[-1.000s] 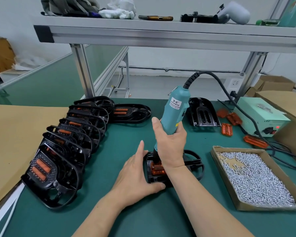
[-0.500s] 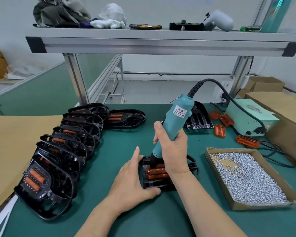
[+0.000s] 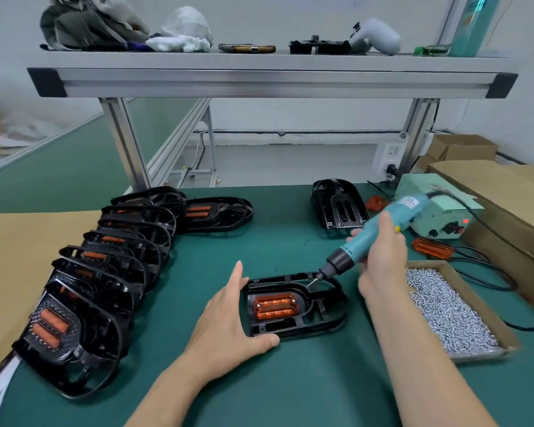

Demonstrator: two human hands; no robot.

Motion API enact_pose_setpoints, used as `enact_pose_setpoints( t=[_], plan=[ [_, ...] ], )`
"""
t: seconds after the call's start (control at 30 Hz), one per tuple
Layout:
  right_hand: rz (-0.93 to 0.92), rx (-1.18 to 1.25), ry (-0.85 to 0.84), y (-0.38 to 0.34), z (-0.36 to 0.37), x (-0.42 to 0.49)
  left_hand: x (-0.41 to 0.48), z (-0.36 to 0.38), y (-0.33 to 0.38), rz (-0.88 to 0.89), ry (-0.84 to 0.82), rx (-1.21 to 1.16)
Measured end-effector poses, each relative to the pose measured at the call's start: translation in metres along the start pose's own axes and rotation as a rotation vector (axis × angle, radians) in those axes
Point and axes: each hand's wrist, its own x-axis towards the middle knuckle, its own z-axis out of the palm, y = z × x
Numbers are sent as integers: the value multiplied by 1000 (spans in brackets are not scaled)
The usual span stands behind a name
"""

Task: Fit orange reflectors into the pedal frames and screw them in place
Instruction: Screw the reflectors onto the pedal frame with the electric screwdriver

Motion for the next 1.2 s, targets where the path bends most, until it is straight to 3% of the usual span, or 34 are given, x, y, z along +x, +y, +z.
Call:
enact_pose_setpoints(
  t=[0.23,0.43,0.63,0.87,0.97,1.07,1.2],
  plan=[
    [180,-110,82,-6,-63,33,0,0,0,7,-3,15],
    [217,-249,94,1,-81,39,-1,-2,-1,21,-13,34],
    [61,-393,189,7,-91,39,-3,-2,1,141,-48,119],
    [-321,-753,263,10,-88,27,-7,1,5,276,-54,55],
    [-577,-900,143,4,-82,14,-8,2,5,299,33,-46],
    [-743,-1011,-143,-1,-71,-1,-7,0,4,308,143,-119],
    [-734,-1134,-622,-6,-51,-17,-3,-1,4,232,287,-235]
  ],
)
